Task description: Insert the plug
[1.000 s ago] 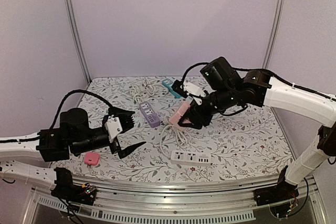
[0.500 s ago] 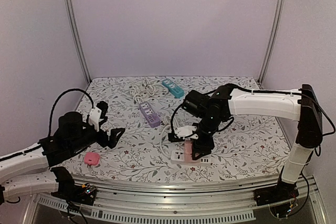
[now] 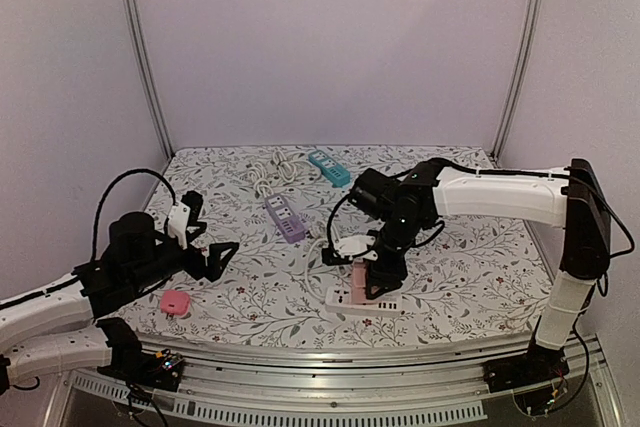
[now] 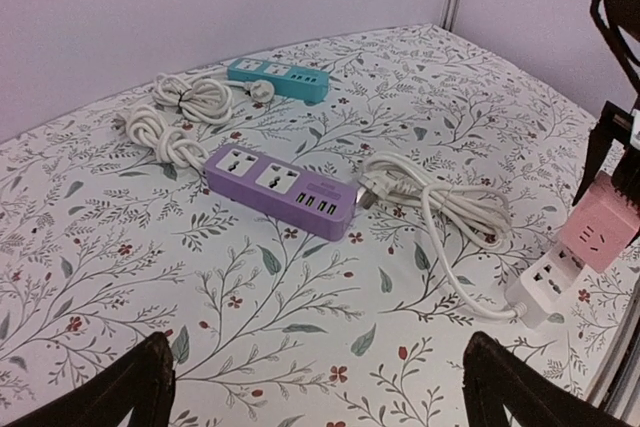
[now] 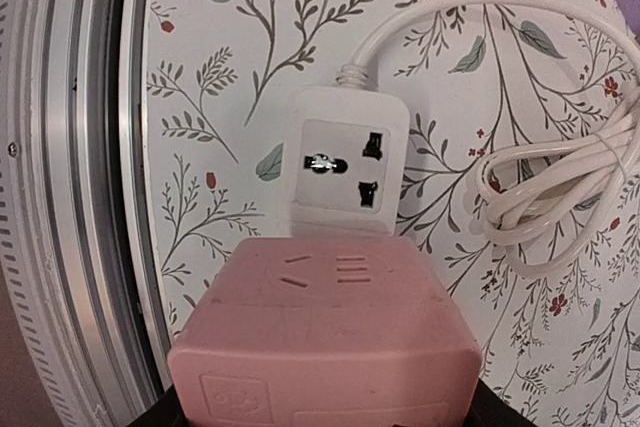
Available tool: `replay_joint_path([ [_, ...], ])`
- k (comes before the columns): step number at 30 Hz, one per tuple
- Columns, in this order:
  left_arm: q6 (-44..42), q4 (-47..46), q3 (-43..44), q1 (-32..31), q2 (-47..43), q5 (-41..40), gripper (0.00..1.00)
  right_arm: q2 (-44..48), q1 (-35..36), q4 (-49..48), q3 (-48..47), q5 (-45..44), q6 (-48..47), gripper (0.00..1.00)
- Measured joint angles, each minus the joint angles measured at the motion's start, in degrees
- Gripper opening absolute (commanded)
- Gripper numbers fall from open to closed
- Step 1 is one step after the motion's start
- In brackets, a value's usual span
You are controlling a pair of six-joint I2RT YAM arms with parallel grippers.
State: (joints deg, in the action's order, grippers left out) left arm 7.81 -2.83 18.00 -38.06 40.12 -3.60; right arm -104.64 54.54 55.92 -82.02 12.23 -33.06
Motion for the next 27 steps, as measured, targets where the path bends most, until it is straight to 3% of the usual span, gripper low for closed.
replay_joint_path([
  [27, -0.07, -1.07, -0.07, 1.11, -0.52, 0.85, 1.0, -3.54, -0.17, 0.52, -0.11, -3.67, 3.67, 0.0],
])
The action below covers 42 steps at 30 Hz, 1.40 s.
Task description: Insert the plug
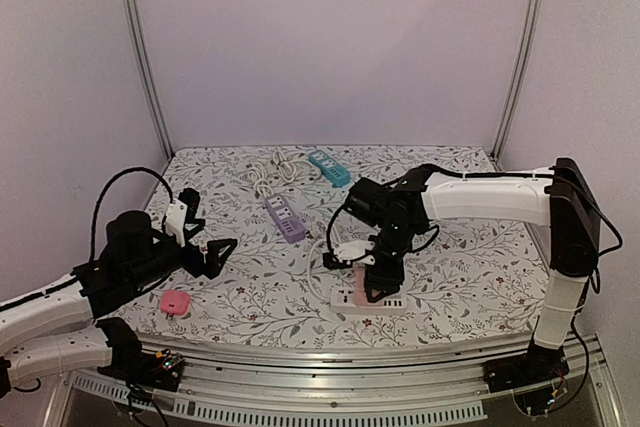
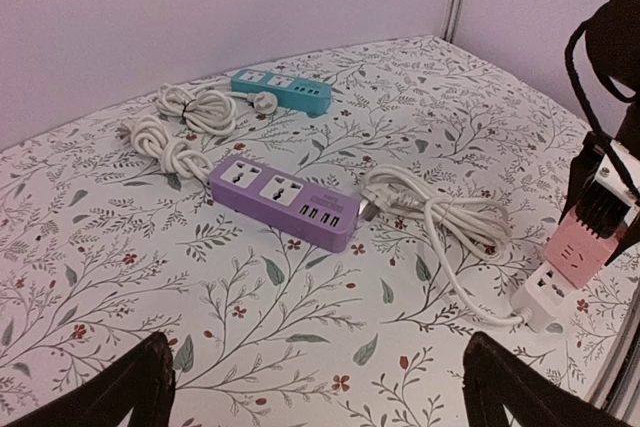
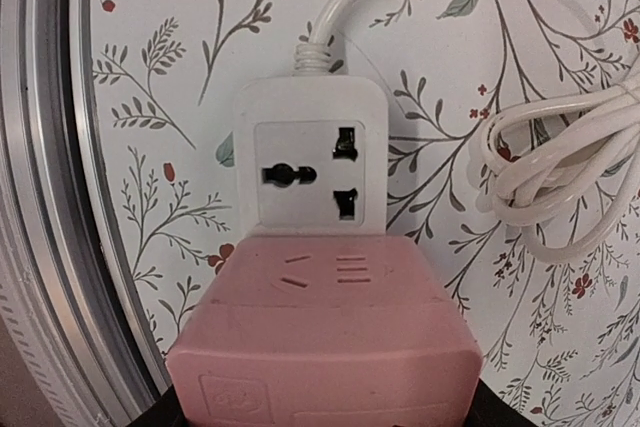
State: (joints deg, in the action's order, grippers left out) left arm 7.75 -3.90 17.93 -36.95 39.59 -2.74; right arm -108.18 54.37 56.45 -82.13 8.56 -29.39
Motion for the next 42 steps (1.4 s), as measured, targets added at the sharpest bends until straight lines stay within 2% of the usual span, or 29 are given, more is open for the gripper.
replay_joint_path([
  [16, -0.66, -0.2, 0.0, 0.24, -0.48, 0.22, 0.99, 0.72, 1.11, -3.87, 3.89, 0.17, 2.25, 0.0],
  [28, -1.51, -0.44, 0.0, 1.36, -1.86, 0.2, 1.0, 0.57, 4.52, -8.39, 4.9, -3.06, 6.19, 0.0],
  [30, -1.6, -0.42, 0.0, 1.64, -2.14, 0.22, 1.0, 0.55, 4.63, -8.46, 4.9, -3.3, 6.23, 0.09],
  [33, -1.81, -0.44, 0.0, 2.03, -2.62, 0.39, 1.0, 0.55, 4.76, -8.41, 4.81, -3.67, 6.29, 0.42],
  [36, -2.19, -0.39, 0.02, 2.19, -3.04, 0.46, 1.0, -0.09, 4.94, -7.26, 3.58, -4.15, 6.62, 0.58],
  [37, -2.38, -0.37, 0.02, 2.25, -3.15, 0.59, 1.0, -0.37, 5.01, -6.69, 2.93, -4.42, 6.78, 0.67],
  [38, -2.6, -0.31, 0.04, 2.25, -3.28, 0.68, 0.99, -0.63, 5.05, -6.27, 2.36, -4.81, 6.97, 0.9],
  [39, -2.86, -0.17, 0.17, 2.27, -3.32, 0.81, 0.99, -0.76, 5.11, -6.23, 1.79, -5.01, 7.45, 0.97],
  [42, -3.89, 0.31, 1.18, 2.27, -3.32, 1.16, 1.0, -3.82, 5.66, -6.99, 1.25, -6.27, 8.33, 0.99],
])
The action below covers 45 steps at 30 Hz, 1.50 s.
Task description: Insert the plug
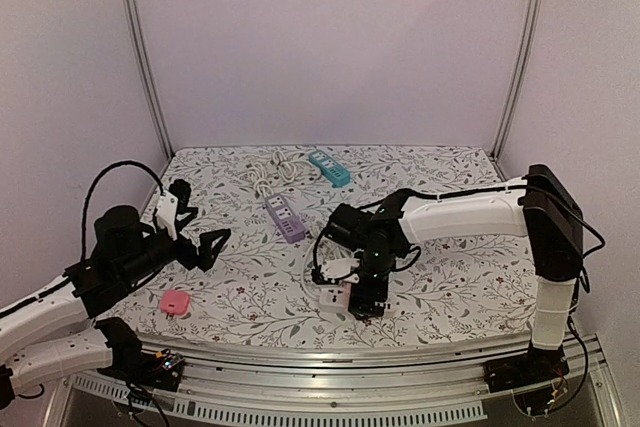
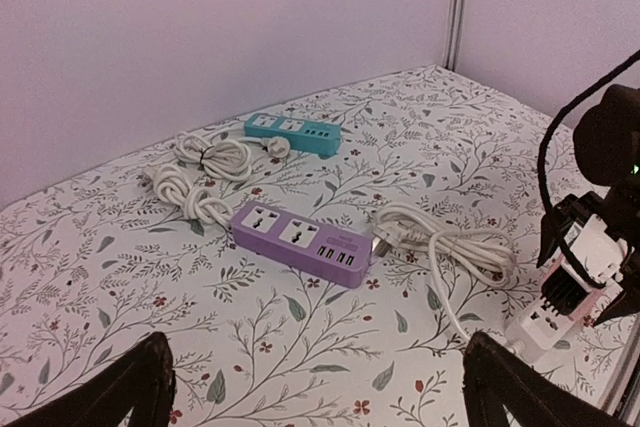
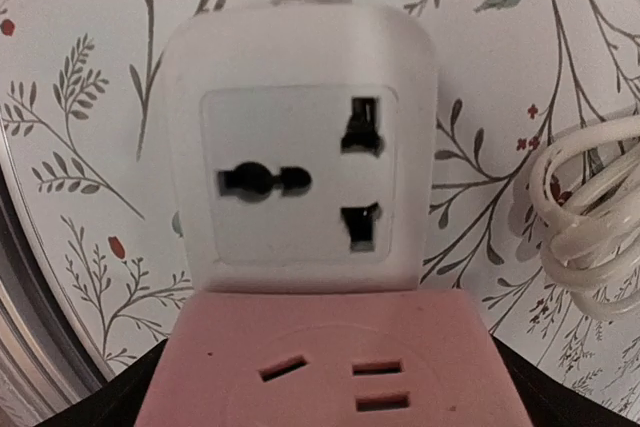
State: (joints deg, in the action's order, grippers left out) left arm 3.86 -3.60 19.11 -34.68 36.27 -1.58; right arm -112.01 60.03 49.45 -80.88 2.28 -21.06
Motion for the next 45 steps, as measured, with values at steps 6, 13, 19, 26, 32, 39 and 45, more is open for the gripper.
replay_joint_path([
  [6, -2.89, 0.61, 3.48, 0.09, 0.0, 0.59, 1.0, -1.11, 0.35, 1.03, -1.11, -2.64, 0.48, 0.99],
  [13, -10.95, 4.79, 6.88, 0.37, 0.33, 3.43, 0.99, 1.92, 0.35, 1.33, -3.69, -3.52, 0.26, 0.99],
  [19, -23.69, 19.63, 16.04, 1.31, 4.37, 4.39, 1.0, 8.83, 0.35, 1.55, -5.05, -1.7, -0.26, 0.99],
  [26, -31.19, 45.94, 27.39, 2.71, 13.92, -1.99, 1.0, 17.9, 0.33, -0.26, -5.49, -1.84, 1.77, 0.99],
  [32, -33.75, 65.83, 32.85, 4.42, 21.9, -2.73, 0.98, 21.4, 0.28, -4.46, -6.45, -3.23, 8.44, 0.99],
  [39, -45.22, 75.69, 28.76, 11.45, 23.58, -2.29, 0.99, 21.4, 0.28, -7.26, -6.82, -1.64, 14.64, 0.99],
  [45, -59.3, 74.05, 22.6, 20.52, 22.27, -2.64, 0.96, 21.09, 0.33, -8.37, -6.8, 1.51, 18.6, 0.99],
])
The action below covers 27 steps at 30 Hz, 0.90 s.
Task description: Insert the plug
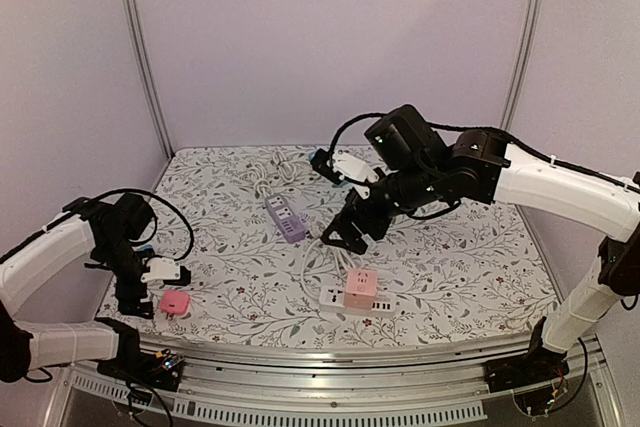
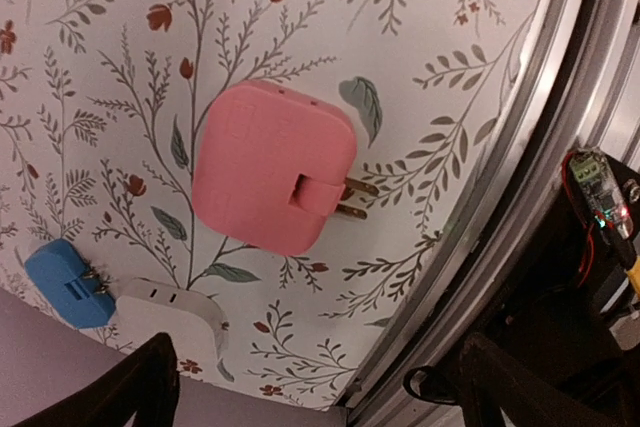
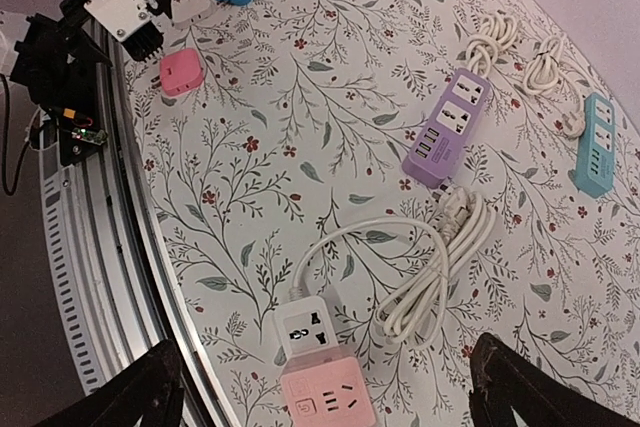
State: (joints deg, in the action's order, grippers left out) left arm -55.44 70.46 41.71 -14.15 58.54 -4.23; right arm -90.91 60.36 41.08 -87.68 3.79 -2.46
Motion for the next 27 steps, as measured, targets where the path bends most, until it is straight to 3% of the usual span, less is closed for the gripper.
replay_joint_path([
  [4, -10.08, -1.55, -2.08, 5.18, 0.0, 3.1, 0.95, -0.02, 0.02, -1.27, 0.57, 1.2, 2.01, 0.99],
  [11, -22.47, -9.49, -3.13, 9.86, 8.13, 6.45, 0.98, -0.55, 0.07, -2.16, 2.58, 2.62, 2.89, 0.99],
  [18, -26.95, -17.22, -4.11, 10.12, 13.16, 6.8, 0.97, -0.98, 0.11, -3.41, 4.07, 3.02, 3.08, 0.99],
  [27, -30.95, -21.27, -7.06, 10.21, 16.15, 6.47, 0.84, -1.36, 0.13, -4.9, 5.38, 3.72, 3.34, 0.99],
])
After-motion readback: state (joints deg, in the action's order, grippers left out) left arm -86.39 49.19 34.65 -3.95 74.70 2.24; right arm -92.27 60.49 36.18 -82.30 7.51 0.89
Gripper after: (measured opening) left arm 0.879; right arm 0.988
